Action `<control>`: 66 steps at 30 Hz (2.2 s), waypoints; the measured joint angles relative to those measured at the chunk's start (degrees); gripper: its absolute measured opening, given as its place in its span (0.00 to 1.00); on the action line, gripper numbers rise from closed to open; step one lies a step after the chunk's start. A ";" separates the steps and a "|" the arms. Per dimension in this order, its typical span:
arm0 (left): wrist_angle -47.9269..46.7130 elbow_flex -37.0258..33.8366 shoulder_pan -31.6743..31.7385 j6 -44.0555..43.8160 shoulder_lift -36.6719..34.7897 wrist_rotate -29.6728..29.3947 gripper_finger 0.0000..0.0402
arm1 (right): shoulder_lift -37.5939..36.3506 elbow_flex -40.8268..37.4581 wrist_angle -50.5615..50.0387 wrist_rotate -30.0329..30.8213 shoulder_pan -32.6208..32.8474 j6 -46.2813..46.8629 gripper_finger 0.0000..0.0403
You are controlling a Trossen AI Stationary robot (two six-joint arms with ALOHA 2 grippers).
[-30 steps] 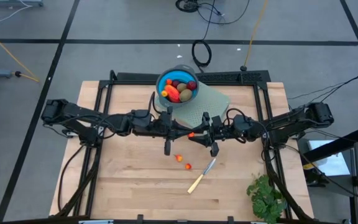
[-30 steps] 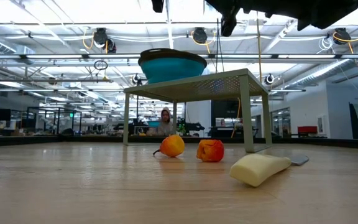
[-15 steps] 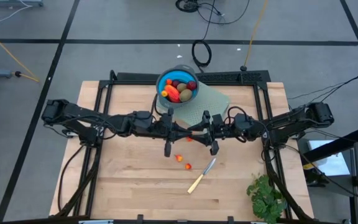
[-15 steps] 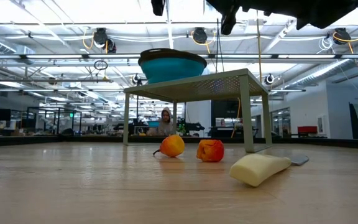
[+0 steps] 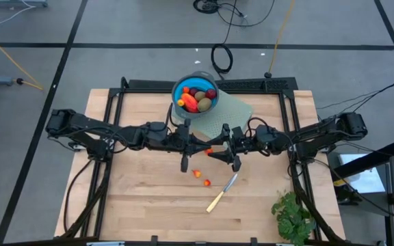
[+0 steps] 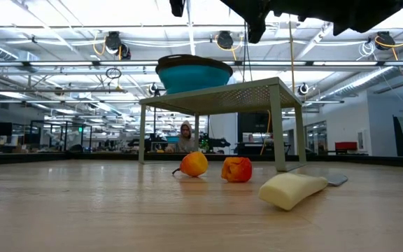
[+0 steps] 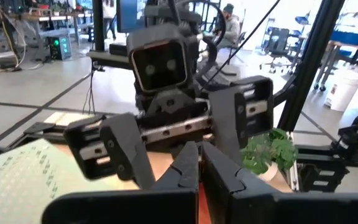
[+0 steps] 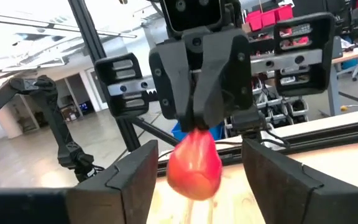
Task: Pick & Place Fruit
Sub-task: Put the peach into the blue strainer bowl on the shelf
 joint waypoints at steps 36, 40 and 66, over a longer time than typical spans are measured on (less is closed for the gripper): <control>-24.24 0.09 2.60 11.32 -17.77 -23.35 0.00 | 0.07 -0.02 -16.87 -0.30 0.08 2.97 0.34; -24.29 0.07 4.71 14.02 -18.39 -23.08 0.00 | 0.07 -0.02 -17.70 -0.30 0.09 2.82 0.26; -17.39 0.12 22.65 17.11 -16.83 -12.05 0.00 | 0.07 -0.02 -18.49 -1.77 0.41 2.79 0.00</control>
